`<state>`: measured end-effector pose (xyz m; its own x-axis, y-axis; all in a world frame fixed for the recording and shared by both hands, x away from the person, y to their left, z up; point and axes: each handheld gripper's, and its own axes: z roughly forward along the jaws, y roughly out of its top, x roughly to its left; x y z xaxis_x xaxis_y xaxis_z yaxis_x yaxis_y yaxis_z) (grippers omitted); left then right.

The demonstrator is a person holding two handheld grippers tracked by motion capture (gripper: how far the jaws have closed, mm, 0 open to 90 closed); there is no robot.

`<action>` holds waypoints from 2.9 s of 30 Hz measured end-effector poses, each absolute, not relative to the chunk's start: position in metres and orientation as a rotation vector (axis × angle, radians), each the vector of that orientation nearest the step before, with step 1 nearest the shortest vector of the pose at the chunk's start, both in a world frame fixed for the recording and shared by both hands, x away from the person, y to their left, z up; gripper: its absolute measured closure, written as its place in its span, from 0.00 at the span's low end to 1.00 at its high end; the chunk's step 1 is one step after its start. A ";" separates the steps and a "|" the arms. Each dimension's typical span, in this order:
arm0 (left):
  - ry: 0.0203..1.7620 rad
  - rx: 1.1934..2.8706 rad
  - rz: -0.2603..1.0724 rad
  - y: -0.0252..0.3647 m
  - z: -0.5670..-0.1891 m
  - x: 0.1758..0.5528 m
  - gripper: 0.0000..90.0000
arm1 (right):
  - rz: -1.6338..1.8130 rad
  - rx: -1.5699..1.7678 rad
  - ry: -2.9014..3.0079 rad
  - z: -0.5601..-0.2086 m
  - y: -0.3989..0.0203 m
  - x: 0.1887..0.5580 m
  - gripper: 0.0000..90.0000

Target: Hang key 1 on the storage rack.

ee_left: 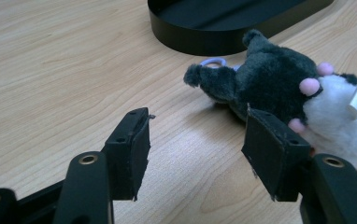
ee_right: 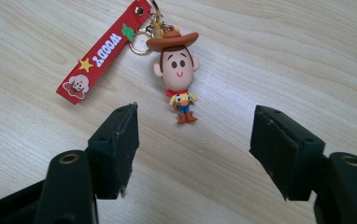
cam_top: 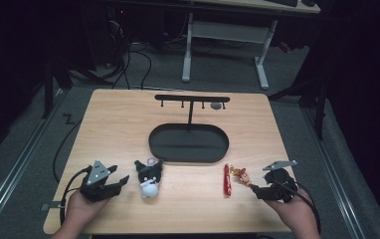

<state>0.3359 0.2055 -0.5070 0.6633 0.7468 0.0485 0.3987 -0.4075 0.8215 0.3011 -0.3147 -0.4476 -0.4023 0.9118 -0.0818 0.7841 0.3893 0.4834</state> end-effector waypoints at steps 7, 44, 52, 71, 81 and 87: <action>0.906 2.048 0.514 0.206 -0.513 0.332 0.45 | 0.544 1.455 2.452 -0.460 -0.312 0.336 0.57; 0.839 2.060 0.525 0.197 -0.509 0.330 0.45 | 0.191 1.476 2.559 -0.487 -0.275 0.375 0.55; 0.836 2.057 0.512 0.198 -0.508 0.331 0.45 | 0.199 1.518 2.573 -0.490 -0.277 0.380 0.55; 0.837 2.053 0.507 0.199 -0.508 0.331 0.45 | 0.252 1.552 2.570 -0.470 -0.284 0.383 0.75; 0.845 2.044 0.511 0.201 -0.508 0.330 0.45 | 0.281 1.515 2.597 -0.421 -0.278 0.376 0.75; 0.843 2.047 0.508 0.201 -0.508 0.330 0.45 | 0.290 1.529 2.572 -0.395 -0.273 0.378 0.75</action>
<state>0.3300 0.2013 -0.5080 0.6915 0.7208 0.0478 0.3790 -0.4183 0.8255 0.3783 -0.2734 -0.3952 -0.4755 0.8795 -0.0179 0.8535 0.4662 0.2330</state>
